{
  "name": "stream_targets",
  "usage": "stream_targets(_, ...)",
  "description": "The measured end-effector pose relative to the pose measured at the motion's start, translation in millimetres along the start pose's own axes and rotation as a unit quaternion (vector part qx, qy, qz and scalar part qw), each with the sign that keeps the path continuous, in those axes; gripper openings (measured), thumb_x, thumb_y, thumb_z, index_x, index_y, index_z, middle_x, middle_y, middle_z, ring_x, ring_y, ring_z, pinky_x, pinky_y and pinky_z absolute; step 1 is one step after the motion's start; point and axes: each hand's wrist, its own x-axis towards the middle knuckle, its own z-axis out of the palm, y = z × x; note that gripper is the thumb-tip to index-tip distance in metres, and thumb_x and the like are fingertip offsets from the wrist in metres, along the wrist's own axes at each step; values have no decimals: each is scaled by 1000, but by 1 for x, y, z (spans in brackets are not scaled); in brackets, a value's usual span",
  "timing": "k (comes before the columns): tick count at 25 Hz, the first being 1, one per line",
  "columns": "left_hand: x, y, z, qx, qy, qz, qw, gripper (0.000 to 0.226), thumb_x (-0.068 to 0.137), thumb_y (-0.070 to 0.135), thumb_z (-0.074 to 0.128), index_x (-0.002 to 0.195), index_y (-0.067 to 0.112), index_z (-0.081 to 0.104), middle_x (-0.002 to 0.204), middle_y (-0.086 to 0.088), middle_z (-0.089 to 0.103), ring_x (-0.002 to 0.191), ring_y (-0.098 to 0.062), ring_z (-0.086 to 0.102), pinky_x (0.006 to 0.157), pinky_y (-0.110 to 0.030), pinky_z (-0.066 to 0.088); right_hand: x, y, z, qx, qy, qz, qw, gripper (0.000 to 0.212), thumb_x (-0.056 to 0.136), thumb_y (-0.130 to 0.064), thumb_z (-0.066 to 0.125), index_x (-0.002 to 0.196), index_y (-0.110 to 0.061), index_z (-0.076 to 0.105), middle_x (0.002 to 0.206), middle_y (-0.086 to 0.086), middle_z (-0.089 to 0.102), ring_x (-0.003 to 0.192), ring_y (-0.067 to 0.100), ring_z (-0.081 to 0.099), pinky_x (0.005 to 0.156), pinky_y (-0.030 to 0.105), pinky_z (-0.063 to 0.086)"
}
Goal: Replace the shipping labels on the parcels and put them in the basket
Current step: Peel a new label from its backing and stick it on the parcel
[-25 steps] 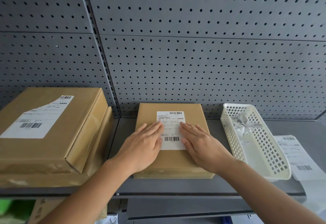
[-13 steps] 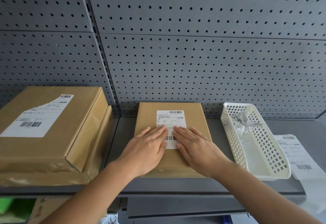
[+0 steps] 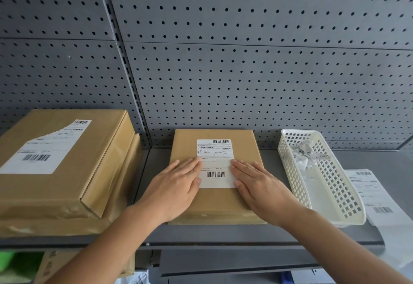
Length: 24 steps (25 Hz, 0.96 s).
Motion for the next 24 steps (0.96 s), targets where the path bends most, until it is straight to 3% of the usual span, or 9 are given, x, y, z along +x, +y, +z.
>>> stream_targets(2, -1, 3, -2, -7, 0, -4, 1000, 62, 106, 49, 7, 162, 25, 5, 169, 12, -1, 153, 2, -3, 124, -23, -7, -1, -2, -1, 5, 5, 6, 1000, 60, 102, -47, 14, 153, -22, 33, 161, -10, 26, 148, 2, 19, 121, 20, 1)
stream_targets(5, -3, 14, -6, -9, 15, 20, 1000, 72, 97, 52, -4, 163, 25, 7, 169, 12, -1, 153, 4, -5, 121, -20, -11, -4, -13, -2, 16, 20, -7, 1000, 57, 104, -46, 17, 152, -22, 36, 160, -9, 28, 148, 3, 21, 123, 24, 6)
stream_targets(12, -14, 32, -1, -10, 25, 65, 997, 58, 108, 41, 17, 163, 22, 9, 170, 10, -1, 153, 4, -6, 123, -22, -11, -11, -32, 7, 2, 12, -59, 998, 53, 106, -43, 22, 154, -22, 32, 161, -8, 28, 149, 4, 20, 123, 31, 16)
stream_targets(21, -21, 20, 13, 15, 10, 49, 999, 67, 101, 47, 0, 162, 23, 9, 168, 11, -2, 153, 3, -5, 128, -33, 0, -18, -22, 11, -21, 27, -59, 998, 48, 107, -40, 26, 149, -23, 42, 158, -9, 35, 147, 3, 25, 122, 35, 24)
stream_targets(24, -24, 13, 13, 16, 4, 34, 999, 71, 97, 51, -6, 162, 25, 5, 168, 13, -4, 152, 5, -8, 125, -29, -7, -22, -16, 9, -21, 30, -50, 998, 48, 107, -41, 26, 149, -24, 42, 158, -11, 34, 147, 1, 24, 122, 34, 22)
